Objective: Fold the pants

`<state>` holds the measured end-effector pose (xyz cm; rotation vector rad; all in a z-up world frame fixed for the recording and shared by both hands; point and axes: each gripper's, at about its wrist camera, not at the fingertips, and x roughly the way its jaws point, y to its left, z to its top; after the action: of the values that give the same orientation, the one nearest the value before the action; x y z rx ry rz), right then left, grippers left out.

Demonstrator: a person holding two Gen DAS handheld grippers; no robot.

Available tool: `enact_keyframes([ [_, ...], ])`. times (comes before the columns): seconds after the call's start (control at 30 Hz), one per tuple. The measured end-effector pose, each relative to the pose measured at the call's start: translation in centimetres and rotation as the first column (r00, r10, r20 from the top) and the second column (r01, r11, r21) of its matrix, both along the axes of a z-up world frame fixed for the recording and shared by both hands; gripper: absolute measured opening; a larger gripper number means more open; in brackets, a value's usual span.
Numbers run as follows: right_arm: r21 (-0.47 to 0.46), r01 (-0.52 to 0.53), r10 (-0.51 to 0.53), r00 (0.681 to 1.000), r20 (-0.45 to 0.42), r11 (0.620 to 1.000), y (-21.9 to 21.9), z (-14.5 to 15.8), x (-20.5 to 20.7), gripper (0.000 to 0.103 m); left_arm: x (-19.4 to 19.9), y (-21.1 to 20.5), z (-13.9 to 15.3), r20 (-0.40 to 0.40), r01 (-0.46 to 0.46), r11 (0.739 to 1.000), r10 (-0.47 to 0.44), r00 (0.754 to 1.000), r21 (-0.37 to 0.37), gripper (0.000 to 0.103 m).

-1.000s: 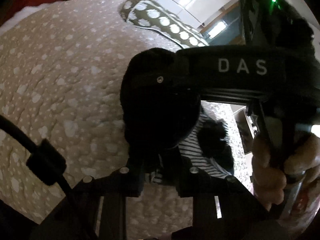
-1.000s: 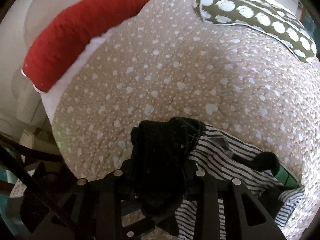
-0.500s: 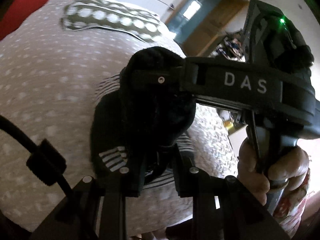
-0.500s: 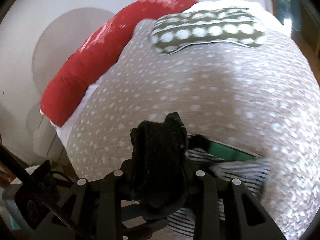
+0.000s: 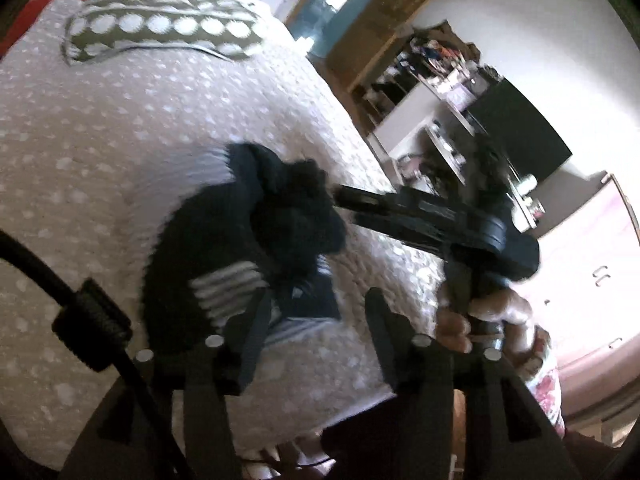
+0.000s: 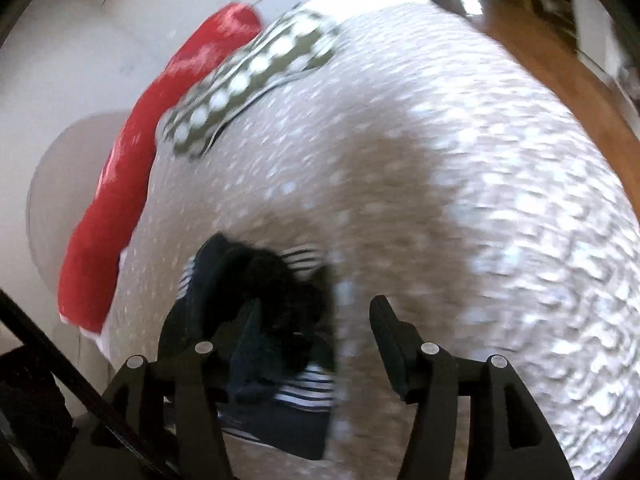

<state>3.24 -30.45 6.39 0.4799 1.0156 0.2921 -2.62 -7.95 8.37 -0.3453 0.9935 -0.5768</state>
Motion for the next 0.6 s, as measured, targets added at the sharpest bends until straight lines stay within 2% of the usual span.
enact_keyframes([
  [0.1, 0.053, -0.006, 0.000, 0.995, 0.105, 0.999, -0.3, 2.2, -1.2, 0.059, 0.8, 1.9, -1.0, -0.034, -0.094, 0.996, 0.094, 0.995, 0.009, 0.048],
  [0.2, 0.175, -0.096, 0.059, 0.978, 0.201, 0.980, 1.4, 4.5, -1.9, 0.053, 1.2, 2.4, -2.7, -0.080, -0.132, 0.990, 0.135, 0.988, 0.041, 0.048],
  [0.27, 0.269, -0.185, 0.122, 0.964, 0.236, 0.945, 3.4, 5.2, -1.8, 0.053, 1.0, 2.1, -3.4, -0.091, -0.126, 0.990, 0.131, 0.987, 0.059, 0.048],
  [0.37, 0.340, -0.249, 0.186, 0.960, 0.208, 0.907, 6.1, 4.0, -1.5, 0.053, 0.4, 1.4, -3.6, -0.095, -0.112, 0.991, 0.119, 0.988, 0.075, 0.049],
  [0.47, 0.317, -0.190, 0.161, 0.980, 0.115, 0.929, 6.8, 1.2, -1.4, 0.053, 0.2, 1.4, -3.4, -0.079, -0.103, 0.991, 0.110, 0.991, 0.085, 0.051],
  [0.6, 0.298, -0.051, 0.042, 0.998, 0.037, 0.953, 3.7, -2.5, -2.2, 0.052, 0.1, 1.8, -3.5, -0.084, -0.096, 0.993, 0.101, 0.991, 0.067, 0.051],
])
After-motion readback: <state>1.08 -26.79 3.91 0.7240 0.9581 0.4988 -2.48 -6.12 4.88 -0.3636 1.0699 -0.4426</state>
